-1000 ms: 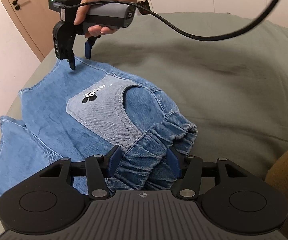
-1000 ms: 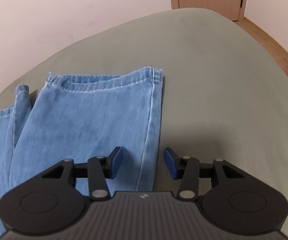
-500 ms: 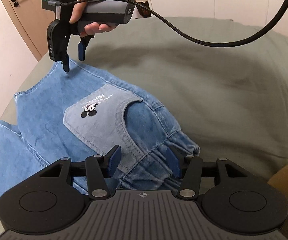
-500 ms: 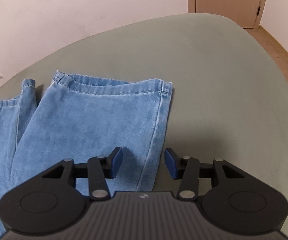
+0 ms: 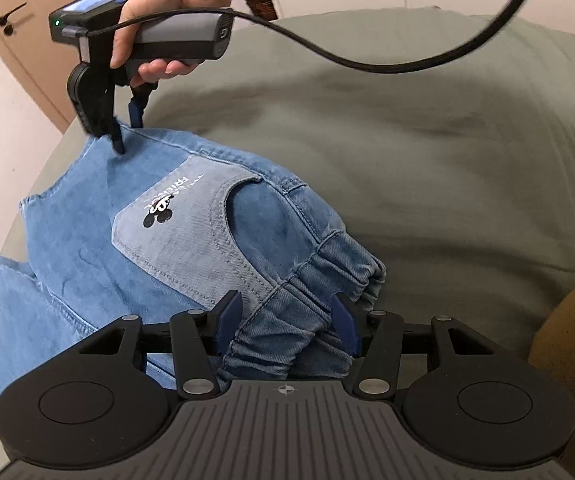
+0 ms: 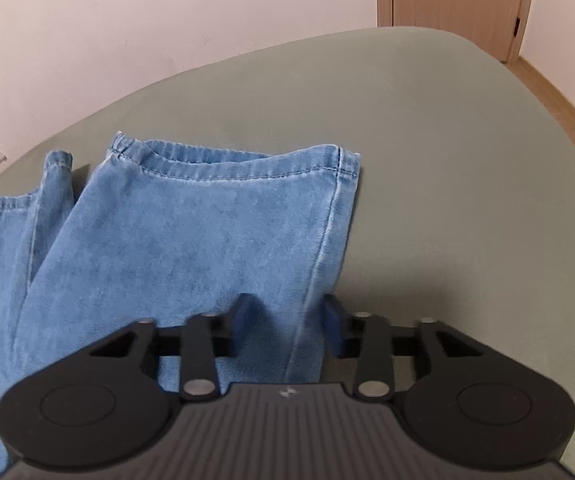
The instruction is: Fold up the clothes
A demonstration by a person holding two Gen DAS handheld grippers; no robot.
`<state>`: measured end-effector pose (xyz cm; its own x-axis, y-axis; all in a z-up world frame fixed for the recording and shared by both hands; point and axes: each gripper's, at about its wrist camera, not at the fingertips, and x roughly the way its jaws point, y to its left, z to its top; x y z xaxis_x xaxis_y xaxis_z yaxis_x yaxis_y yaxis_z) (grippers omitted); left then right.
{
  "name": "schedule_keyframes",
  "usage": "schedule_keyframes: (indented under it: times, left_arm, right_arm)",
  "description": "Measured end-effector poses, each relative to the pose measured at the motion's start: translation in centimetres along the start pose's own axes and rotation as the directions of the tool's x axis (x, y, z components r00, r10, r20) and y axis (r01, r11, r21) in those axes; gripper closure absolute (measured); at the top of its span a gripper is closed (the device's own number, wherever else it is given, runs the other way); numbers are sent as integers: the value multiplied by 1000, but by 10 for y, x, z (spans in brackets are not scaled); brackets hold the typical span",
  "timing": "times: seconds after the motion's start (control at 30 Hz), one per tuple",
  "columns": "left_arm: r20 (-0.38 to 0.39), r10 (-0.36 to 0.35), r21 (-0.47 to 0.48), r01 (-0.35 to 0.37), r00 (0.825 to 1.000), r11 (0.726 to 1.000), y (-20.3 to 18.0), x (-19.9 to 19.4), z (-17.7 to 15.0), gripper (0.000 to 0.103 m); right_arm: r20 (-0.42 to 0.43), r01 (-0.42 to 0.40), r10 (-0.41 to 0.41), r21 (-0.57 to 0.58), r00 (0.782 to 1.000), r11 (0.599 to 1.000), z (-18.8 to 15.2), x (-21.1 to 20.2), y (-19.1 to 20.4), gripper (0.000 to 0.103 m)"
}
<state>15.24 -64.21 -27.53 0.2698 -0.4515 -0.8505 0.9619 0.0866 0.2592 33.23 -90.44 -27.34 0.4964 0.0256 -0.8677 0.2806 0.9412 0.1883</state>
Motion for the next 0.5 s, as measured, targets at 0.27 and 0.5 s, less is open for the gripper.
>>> schedule_keyframes:
  times: [0.27, 0.5]
  left_arm:
    - [66, -34, -91, 40, 997, 995, 18, -12, 9, 103]
    - [90, -67, -77, 74, 994, 994, 7, 0, 15, 102]
  right_arm:
    - [82, -2, 4, -24, 997, 1000, 11, -33, -1, 99]
    - [89, 92, -95, 38, 991, 995, -1, -49, -36, 99]
